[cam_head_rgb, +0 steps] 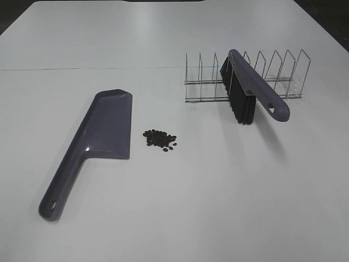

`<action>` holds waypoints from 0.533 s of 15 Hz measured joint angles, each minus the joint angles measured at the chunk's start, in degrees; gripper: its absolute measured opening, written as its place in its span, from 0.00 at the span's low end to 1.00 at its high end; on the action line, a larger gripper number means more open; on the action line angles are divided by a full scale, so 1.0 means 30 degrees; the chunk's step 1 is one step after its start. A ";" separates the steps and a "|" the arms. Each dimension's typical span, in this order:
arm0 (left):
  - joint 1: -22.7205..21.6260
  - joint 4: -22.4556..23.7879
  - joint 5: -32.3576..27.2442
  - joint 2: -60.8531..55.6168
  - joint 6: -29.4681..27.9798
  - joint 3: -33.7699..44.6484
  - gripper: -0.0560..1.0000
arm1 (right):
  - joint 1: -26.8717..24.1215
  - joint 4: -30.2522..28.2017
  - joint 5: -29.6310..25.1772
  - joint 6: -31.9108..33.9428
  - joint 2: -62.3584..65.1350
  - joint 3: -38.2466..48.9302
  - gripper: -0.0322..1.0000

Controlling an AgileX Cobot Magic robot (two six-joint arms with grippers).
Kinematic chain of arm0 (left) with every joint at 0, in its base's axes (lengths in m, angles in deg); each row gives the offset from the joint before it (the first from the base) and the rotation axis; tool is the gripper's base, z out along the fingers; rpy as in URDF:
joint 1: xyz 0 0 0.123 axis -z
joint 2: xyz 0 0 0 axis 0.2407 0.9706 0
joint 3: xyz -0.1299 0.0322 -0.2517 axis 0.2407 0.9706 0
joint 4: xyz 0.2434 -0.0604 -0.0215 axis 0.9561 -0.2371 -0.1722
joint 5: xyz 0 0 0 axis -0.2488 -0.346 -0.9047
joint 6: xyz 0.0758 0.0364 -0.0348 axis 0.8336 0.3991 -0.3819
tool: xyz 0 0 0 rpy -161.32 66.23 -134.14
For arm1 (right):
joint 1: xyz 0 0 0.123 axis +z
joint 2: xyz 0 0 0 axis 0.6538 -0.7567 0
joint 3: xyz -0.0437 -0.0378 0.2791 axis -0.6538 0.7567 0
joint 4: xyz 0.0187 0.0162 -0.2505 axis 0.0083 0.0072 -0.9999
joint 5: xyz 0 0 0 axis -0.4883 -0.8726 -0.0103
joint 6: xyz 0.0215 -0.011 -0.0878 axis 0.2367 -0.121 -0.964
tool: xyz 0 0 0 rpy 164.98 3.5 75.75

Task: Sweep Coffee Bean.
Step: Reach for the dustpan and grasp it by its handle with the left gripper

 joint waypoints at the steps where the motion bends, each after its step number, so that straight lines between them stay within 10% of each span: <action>1: 0.0000 0.0000 0.0000 0.0000 -0.0057 0.0000 0.99 | 0.0000 0.0000 0.0000 0.0000 0.0000 0.0000 0.96; 8: 0.0000 -0.0344 0.0019 0.0000 -0.0668 0.0000 1.00 | 0.0000 0.0000 0.0000 0.0000 0.0000 0.0000 0.96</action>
